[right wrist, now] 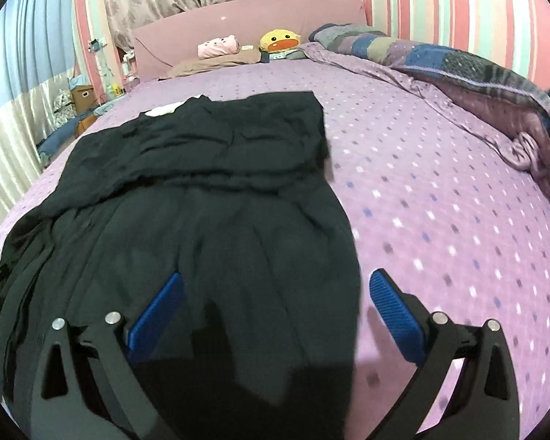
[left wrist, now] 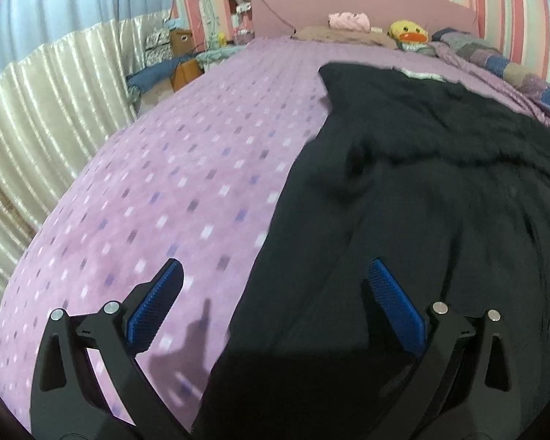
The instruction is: Fold large clothes
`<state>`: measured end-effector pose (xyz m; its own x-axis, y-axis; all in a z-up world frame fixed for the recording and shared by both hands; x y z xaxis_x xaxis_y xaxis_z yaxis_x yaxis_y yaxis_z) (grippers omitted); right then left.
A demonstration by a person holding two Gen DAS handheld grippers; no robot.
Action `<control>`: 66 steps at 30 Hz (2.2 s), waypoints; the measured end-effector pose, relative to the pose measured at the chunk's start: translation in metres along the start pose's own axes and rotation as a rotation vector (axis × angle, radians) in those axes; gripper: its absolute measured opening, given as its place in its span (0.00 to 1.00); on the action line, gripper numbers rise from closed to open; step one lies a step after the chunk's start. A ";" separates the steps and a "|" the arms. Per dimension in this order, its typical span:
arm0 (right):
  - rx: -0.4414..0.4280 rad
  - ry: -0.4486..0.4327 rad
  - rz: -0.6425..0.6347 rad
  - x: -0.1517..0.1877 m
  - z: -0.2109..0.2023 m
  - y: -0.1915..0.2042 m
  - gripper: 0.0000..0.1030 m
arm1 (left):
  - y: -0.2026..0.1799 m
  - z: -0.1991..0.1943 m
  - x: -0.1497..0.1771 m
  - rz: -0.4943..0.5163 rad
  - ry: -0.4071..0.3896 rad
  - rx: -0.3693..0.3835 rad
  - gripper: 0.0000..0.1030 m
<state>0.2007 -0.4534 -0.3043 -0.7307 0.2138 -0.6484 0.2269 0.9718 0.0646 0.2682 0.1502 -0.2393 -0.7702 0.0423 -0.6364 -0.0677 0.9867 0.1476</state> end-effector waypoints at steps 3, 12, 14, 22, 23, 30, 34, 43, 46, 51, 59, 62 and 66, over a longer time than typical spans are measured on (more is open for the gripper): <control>-0.028 0.012 0.053 0.020 -0.011 -0.008 0.98 | 0.009 -0.011 0.024 0.000 0.033 -0.013 0.97; -0.010 0.032 -0.024 0.069 -0.043 -0.007 0.98 | 0.025 -0.042 0.077 0.005 0.116 0.013 0.97; -0.021 0.047 -0.017 0.079 -0.048 -0.010 0.98 | 0.029 -0.050 0.088 -0.001 0.132 0.026 0.97; 0.007 0.038 0.017 0.108 -0.079 -0.038 0.98 | 0.040 -0.071 0.114 -0.038 0.177 0.039 0.97; -0.013 0.033 0.032 0.109 -0.083 -0.041 0.98 | 0.042 -0.072 0.116 -0.052 0.182 0.046 0.97; -0.024 0.035 0.106 0.113 -0.084 -0.061 0.98 | 0.042 -0.067 0.127 -0.025 0.210 0.039 0.97; 0.003 0.031 0.059 0.112 -0.086 -0.058 0.98 | 0.040 -0.059 0.132 -0.025 0.216 0.059 0.97; 0.002 0.099 0.050 0.131 -0.090 -0.058 0.98 | 0.045 -0.050 0.131 -0.071 0.244 0.139 0.97; -0.053 0.125 0.032 0.138 -0.091 -0.045 0.98 | 0.046 -0.055 0.131 -0.064 0.238 0.110 0.97; -0.084 0.152 -0.054 0.146 -0.083 -0.023 0.98 | 0.046 -0.052 0.133 -0.069 0.250 0.110 0.97; -0.295 0.189 -0.031 0.143 -0.071 -0.007 0.69 | 0.046 -0.053 0.133 -0.069 0.244 0.106 0.97; -0.316 0.174 -0.023 0.142 -0.079 -0.007 0.53 | 0.047 -0.053 0.133 -0.071 0.243 0.105 0.97; -0.455 0.102 0.066 0.128 -0.111 -0.015 0.26 | 0.047 -0.053 0.132 -0.071 0.243 0.104 0.97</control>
<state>0.0324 -0.4296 -0.3041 -0.7888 0.2634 -0.5553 -0.0133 0.8960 0.4439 0.1299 0.1934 -0.2760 -0.8961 -0.0537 -0.4405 -0.0709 0.9972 0.0226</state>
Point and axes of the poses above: each gripper's, at about its wrist camera, not at the fingertips, and z roughly the way its jaws point, y to its left, x to its underside, the point moved 7 cm from there along z, roughly the way its jaws point, and after that the axes turned 3 degrees about y, right-handed, at the moved point
